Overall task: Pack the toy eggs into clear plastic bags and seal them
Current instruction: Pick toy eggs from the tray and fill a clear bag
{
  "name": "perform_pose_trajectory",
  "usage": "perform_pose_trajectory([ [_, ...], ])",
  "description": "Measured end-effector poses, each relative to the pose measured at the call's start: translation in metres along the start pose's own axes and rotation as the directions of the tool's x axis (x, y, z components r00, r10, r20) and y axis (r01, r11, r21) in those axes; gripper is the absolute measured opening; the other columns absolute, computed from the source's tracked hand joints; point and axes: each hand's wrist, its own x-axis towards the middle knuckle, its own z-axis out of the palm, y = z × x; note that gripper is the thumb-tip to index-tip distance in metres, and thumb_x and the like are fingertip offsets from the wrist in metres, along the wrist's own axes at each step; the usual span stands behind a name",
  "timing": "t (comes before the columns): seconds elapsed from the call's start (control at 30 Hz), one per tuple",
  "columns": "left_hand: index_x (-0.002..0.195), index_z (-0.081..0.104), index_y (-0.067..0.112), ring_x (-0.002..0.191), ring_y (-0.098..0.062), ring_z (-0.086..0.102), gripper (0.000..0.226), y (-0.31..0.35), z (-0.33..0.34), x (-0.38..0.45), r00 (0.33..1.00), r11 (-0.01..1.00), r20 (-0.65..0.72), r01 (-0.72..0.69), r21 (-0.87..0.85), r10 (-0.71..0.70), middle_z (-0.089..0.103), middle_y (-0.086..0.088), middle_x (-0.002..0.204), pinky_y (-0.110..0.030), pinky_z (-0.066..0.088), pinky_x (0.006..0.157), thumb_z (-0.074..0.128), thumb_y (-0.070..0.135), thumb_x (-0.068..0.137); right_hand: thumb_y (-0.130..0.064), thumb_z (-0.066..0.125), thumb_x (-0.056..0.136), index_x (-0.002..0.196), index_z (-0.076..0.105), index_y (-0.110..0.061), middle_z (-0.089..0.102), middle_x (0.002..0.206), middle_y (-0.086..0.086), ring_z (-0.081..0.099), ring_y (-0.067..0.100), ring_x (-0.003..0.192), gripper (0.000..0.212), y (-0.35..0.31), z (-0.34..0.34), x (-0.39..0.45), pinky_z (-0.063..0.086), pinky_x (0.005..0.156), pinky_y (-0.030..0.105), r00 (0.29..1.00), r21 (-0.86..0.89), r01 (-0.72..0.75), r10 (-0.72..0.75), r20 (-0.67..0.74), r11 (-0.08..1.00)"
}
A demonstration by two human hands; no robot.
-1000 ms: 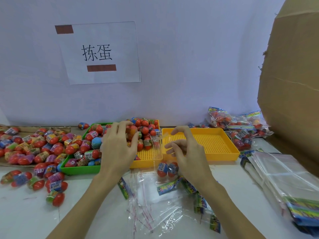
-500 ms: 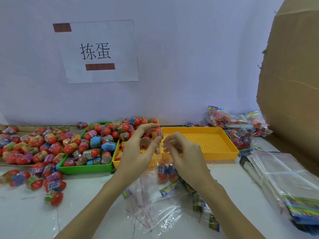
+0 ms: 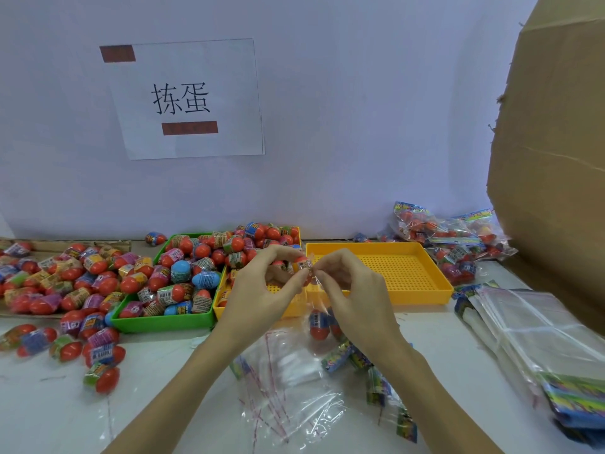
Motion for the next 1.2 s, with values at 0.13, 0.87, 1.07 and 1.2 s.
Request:
perform_pose_trajectory([
  [0.13, 0.117, 0.073, 0.028, 0.093, -0.006, 0.072, 0.024, 0.000, -0.001, 0.001, 1.000, 0.998, 0.005, -0.017, 0.059, 0.017, 0.067, 0.009, 0.115, -0.014, 0.056, 0.080, 0.076, 0.036, 0.095, -0.014, 0.071, 0.100, 0.104, 0.070, -0.018, 0.073, 0.093, -0.013, 0.070, 0.002, 0.090, 0.005, 0.000, 0.001, 0.000, 0.056, 0.079, 0.016, 1.000, 0.008, -0.013, 0.013, -0.002, 1.000],
  [0.87, 0.113, 0.076, 0.019, 0.113, -0.008, 0.061, 0.018, -0.002, -0.006, 0.004, 0.992, 0.979, -0.040, -0.113, 0.167, 0.121, 0.067, 0.009, 0.114, -0.019, 0.049, 0.094, 0.059, 0.019, 0.108, -0.014, 0.066, 0.103, 0.101, 0.065, -0.019, 0.075, 0.092, -0.009, 0.074, 0.008, 0.087, 0.006, 0.005, 0.001, 0.000, 0.063, 0.077, 0.038, 1.000, 0.019, -0.024, 0.024, 0.008, 1.000],
  [1.07, 0.122, 0.069, 0.016, 0.113, -0.015, 0.056, 0.020, -0.032, -0.025, 0.010, 0.993, 0.851, -0.115, 0.034, 0.523, 0.031, 0.061, 0.003, 0.120, -0.025, 0.044, 0.096, 0.067, 0.013, 0.103, -0.013, 0.065, 0.103, 0.101, 0.064, -0.018, 0.074, 0.093, -0.008, 0.074, 0.002, 0.083, 0.006, 0.005, 0.001, 0.001, 0.063, 0.074, 0.031, 0.998, -0.004, -0.053, 0.053, 0.019, 0.999],
  [1.2, 0.130, 0.067, 0.021, 0.122, -0.016, 0.052, 0.026, -0.045, -0.028, 0.010, 0.999, 0.729, 0.048, -0.015, 0.684, -0.025, 0.061, 0.006, 0.128, -0.030, 0.036, 0.099, 0.060, 0.030, 0.107, -0.014, 0.067, 0.102, 0.100, 0.064, -0.020, 0.073, 0.092, -0.010, 0.073, 0.000, 0.082, 0.006, 0.005, 0.000, 0.001, 0.058, 0.071, 0.019, 0.998, -0.029, -0.054, 0.054, 0.014, 0.998],
])
